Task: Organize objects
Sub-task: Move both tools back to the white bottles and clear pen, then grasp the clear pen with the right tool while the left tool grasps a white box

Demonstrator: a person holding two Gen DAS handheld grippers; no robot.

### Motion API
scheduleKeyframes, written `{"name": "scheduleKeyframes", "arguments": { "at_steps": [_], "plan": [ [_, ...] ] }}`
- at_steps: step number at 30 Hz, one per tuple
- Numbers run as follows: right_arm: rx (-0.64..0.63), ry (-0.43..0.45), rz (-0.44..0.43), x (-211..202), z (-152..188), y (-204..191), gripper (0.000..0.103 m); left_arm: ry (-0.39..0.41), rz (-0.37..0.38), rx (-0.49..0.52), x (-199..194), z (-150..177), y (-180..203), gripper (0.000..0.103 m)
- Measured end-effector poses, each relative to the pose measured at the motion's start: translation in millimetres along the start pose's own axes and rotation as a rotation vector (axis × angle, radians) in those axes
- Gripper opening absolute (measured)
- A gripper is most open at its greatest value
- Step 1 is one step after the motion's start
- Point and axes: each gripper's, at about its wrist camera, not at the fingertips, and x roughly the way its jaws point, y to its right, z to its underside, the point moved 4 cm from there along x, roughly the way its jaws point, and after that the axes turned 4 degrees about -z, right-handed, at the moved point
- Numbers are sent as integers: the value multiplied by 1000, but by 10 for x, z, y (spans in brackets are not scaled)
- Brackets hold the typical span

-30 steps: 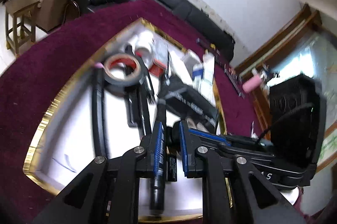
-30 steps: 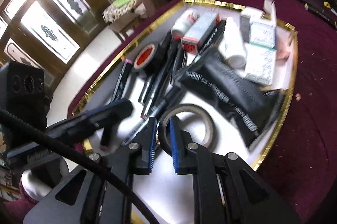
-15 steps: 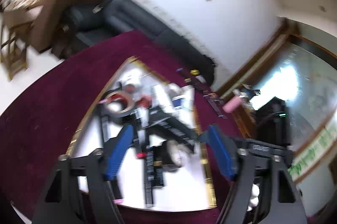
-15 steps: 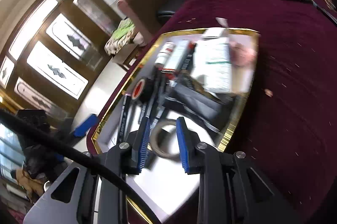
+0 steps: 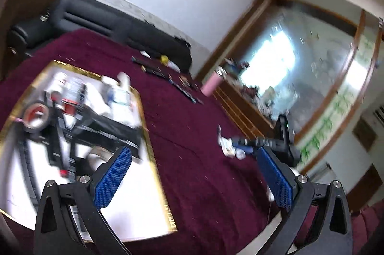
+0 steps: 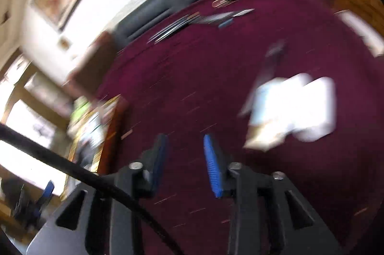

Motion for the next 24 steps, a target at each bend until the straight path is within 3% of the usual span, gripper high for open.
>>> {"name": "scheduleKeyframes", "arguments": {
  "at_steps": [3, 8, 11, 13, 14, 15, 17, 19, 24],
  "plan": [
    [11, 5, 155, 28, -320, 300, 49, -45, 22, 5, 206, 78, 154, 102],
    [21, -36, 260, 465, -693, 440, 49, -94, 22, 21, 311, 173, 342, 102],
    [-6, -84, 367, 776, -802, 492, 48, -94, -4, 28, 243, 179, 361, 102],
    [-9, -136, 432, 991, -815, 537, 35, -88, -14, 20, 205, 178, 359, 102],
    [-27, -113, 462, 984, -813, 531, 28, -86, -20, 17, 202, 184, 357, 102],
    [-58, -117, 462, 1037, -812, 473, 19, -86, -27, 15, 200, 188, 341, 102],
    [-120, -132, 483, 1103, -767, 351, 14, -88, -29, 9, 211, 194, 305, 102],
    [-150, -147, 448, 1121, -707, 277, 10, -93, -32, 0, 239, 187, 272, 102],
    [-125, -207, 194, 1061, -395, 20, 8, -107, -55, 4, 310, 171, 267, 102]
  ]
}}
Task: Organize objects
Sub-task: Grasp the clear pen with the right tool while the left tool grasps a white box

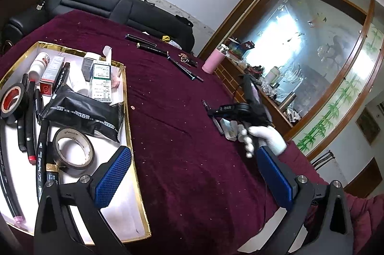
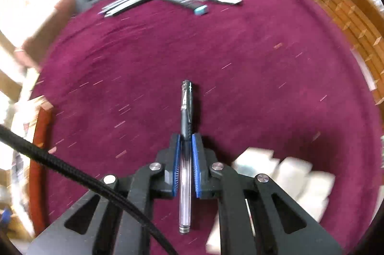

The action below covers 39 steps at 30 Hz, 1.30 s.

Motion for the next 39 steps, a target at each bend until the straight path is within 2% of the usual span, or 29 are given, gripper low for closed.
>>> {"name": "scheduleKeyframes", "arguments": {
  "at_steps": [5, 9, 12, 14, 17, 22, 28, 31, 33, 39],
  "plan": [
    [36, -19, -263, -253, 493, -184, 8, -17, -19, 29, 72, -53, 89, 102],
    [66, 65, -414, -790, 970, 6, 8, -100, -43, 85, 420, -88, 302, 102],
    [122, 135, -426, -1089, 1226, 321, 8, -182, -34, 157, 878, -52, 602, 102],
    [167, 169, -402, -1177, 1294, 564, 8, -220, -38, 210, 1201, -17, 808, 101],
    [248, 207, -415, -1256, 1383, 887, 9, -274, -19, 257, 1736, -1, 1121, 101],
    [318, 245, -476, -1246, 1407, 1143, 9, -320, -73, 361, 2434, -20, 1546, 101],
    [365, 284, -547, -1255, 1395, 1356, 9, -342, -111, 459, 2861, 34, 1839, 101],
    [380, 302, -570, -1282, 1383, 1451, 10, -333, -171, 517, 2962, 32, 1879, 101],
    [388, 306, -586, -1267, 1375, 1475, 10, -320, -232, 565, 3056, 28, 1868, 101],
    [386, 290, -612, -1191, 1387, 1504, 10, -359, -308, 627, 3195, 58, 1715, 94]
  ]
}}
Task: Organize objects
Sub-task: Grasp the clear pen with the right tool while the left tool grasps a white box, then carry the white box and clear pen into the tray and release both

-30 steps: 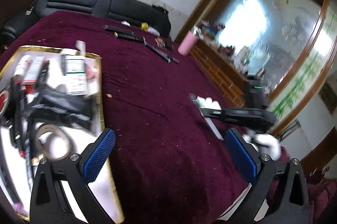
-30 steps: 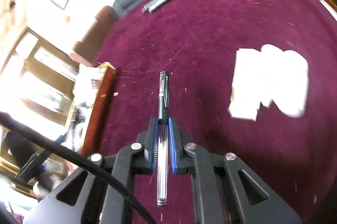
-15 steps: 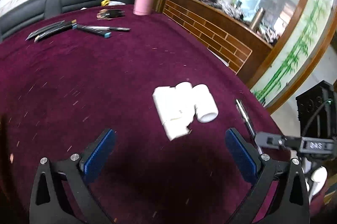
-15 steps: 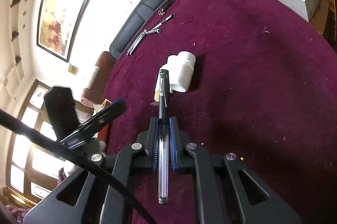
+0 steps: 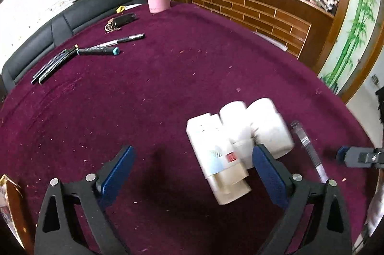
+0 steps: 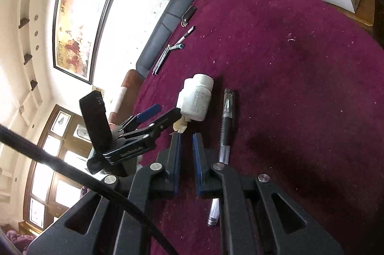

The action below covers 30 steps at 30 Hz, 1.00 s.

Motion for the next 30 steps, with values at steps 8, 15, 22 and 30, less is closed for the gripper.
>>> {"name": "scheduleKeyframes", "arguments": {
  "at_steps": [8, 15, 22, 30],
  "plan": [
    [-31, -5, 79, 69, -4, -3, 10, -32, -43, 107, 108, -5, 160, 93],
    [-34, -6, 141, 93, 10, 40, 17, -62, 108, 102, 102, -41, 224, 31],
    [-151, 30, 373, 221, 48, -103, 18, -17, 142, 48, -90, 100, 112, 11],
    [-364, 3, 687, 446, 117, -315, 17, 77, 211, -72, -525, 241, -162, 11]
  ]
}}
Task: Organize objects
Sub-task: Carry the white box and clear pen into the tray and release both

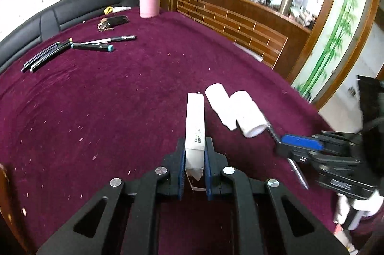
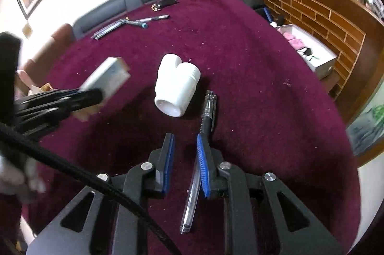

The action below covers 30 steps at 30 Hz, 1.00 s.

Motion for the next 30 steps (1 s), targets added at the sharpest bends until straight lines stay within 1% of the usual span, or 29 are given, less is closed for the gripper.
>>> {"name": "scheduleKeyframes", "arguments": {
  "at_steps": [2, 4, 5, 6, 7, 9, 11, 13, 14, 15, 17, 20, 21, 22, 24, 26, 29, 30],
  "plan": [
    [30, 17, -39, -50, -12, 29, 17, 20, 20, -24, -147, 78, -49, 11],
    [28, 17, 11, -74, -21, 63, 22, 32, 24, -42, -217, 128, -102, 11],
    [19, 10, 42, -60, -31, 68, 28, 38, 28, -54, -259, 163, -131, 11],
    [5, 7, 69, -33, -36, 71, 30, 47, 34, -71, -308, 203, -175, 11],
    [-14, -1, 91, 2, -37, 59, 30, 54, 39, -85, -344, 233, -208, 11],
    [-73, -53, 164, 169, -35, 20, 31, 67, 54, -117, -411, 299, -266, 11],
    [-115, -56, 198, 224, -74, -23, 31, 82, 63, -136, -499, 358, -291, 11],
    [-99, -66, 205, 245, -117, 13, 23, 99, 68, -154, -591, 417, -335, 11],
    [-94, -72, 210, 237, -120, 36, 12, 106, 66, -161, -630, 451, -349, 11],
    [-81, -81, 200, 217, -121, 72, 11, 114, 66, -169, -679, 487, -369, 11],
    [-28, -87, 143, 145, -90, 160, 10, 129, 67, -180, -785, 556, -430, 11],
    [53, -71, 52, -12, 6, 202, 10, 154, 72, -204, -943, 653, -543, 11],
    [90, -63, 11, -70, 40, 232, 10, 165, 71, -215, -1006, 699, -592, 11],
    [122, -50, -52, -136, 70, 240, 10, 173, 69, -223, -1054, 735, -630, 11],
    [160, -31, -153, -265, 122, 154, 10, 197, 66, -244, -1174, 810, -723, 11],
    [174, -13, -249, -340, 103, 26, 10, 220, 65, -270, -1287, 885, -813, 11],
    [154, -15, -383, -397, 55, -347, 10, 256, 49, -325, -1499, 1059, -1001, 11],
    [141, -24, -445, -392, 37, -532, 10, 267, 34, -352, -1580, 1143, -1091, 11]
  ]
}}
